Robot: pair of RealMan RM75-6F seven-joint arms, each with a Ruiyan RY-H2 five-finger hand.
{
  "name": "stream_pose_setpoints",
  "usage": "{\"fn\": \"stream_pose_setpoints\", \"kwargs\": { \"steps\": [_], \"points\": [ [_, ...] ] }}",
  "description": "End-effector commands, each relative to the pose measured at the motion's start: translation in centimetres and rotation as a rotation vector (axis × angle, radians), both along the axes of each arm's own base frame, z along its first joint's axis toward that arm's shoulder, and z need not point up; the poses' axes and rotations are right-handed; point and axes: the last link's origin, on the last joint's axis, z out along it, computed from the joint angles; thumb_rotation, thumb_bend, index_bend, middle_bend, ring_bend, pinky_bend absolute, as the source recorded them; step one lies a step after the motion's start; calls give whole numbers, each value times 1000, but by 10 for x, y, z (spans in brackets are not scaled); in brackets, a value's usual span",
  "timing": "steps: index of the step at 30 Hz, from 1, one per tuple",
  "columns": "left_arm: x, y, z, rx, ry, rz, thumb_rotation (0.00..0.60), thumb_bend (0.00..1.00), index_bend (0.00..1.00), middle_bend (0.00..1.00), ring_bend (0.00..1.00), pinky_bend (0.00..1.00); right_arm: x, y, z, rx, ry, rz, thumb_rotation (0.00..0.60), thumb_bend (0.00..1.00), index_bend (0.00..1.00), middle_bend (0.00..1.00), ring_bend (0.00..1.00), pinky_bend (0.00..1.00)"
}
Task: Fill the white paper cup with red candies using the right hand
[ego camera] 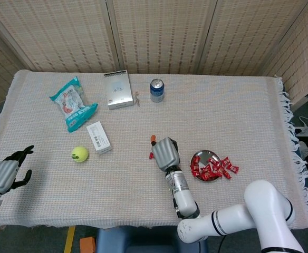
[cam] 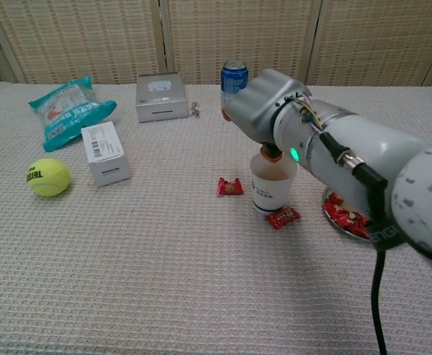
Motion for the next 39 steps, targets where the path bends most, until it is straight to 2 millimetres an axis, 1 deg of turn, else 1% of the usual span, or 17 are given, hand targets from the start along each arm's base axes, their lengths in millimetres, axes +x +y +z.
{"fn": "stream_pose_setpoints", "kwargs": {
  "steps": [1, 9, 12, 16, 20, 23, 25, 28, 30, 34, 36, 39],
  "points": [
    [0, 0, 0, -1, 0, 1, 600, 532, 0, 160, 146, 285, -1, 4, 1, 2, 6, 8, 600, 359, 139, 537, 632, 1000],
    [-1, 1, -1, -2, 1, 4, 600, 532, 8, 162, 147, 285, -7, 12, 0, 17, 16, 9, 600, 356, 109, 479, 605, 1000],
    [-1, 1, -1, -4, 2, 7, 600, 532, 11, 163, 151, 286, -8, 12, 0, 20, 13, 8, 600, 347, 100, 432, 569, 999],
    [-1, 2, -1, -2, 0, 11, 600, 532, 17, 168, 169, 287, -9, 13, 0, 41, -12, -10, 600, 343, 94, 385, 515, 968],
    [-1, 2, -1, -3, 0, 15, 600, 531, 19, 173, 173, 288, -10, 14, 4, 41, -24, -7, 600, 340, 93, 367, 487, 960],
    [-1, 2, 0, -1, -1, 13, 600, 531, 21, 175, 173, 288, -10, 13, 11, 34, -63, 2, 600, 339, 91, 354, 464, 959],
    [-1, 2, 0, 1, -3, 11, 600, 531, 20, 175, 174, 288, -13, 11, 18, 27, -99, 7, 600, 338, 78, 325, 420, 949],
    [-1, 2, 1, 2, -3, 12, 600, 531, 20, 176, 174, 288, -25, 10, 28, 55, -164, -12, 600, 331, 32, 260, 355, 895],
    [-1, 2, 1, 4, -2, 13, 600, 531, 21, 176, 174, 288, -38, 13, 36, 90, -212, -40, 600, 323, 6, 223, 329, 881],
    [-1, 2, 0, 4, 4, 11, 600, 532, 22, 176, 174, 288, -73, 24, 57, 112, -226, -56, 600, 314, 4, 211, 321, 865],
    [0, 2, -2, -2, 10, 11, 600, 532, 22, 176, 174, 288, -91, 34, 65, 121, -215, -54, 600, 314, 35, 210, 323, 865],
    [1, 2, -6, -9, 17, 11, 600, 531, 22, 176, 174, 288, -113, 46, 75, 125, -193, -53, 600, 314, 141, 221, 340, 866]
  ]
}}
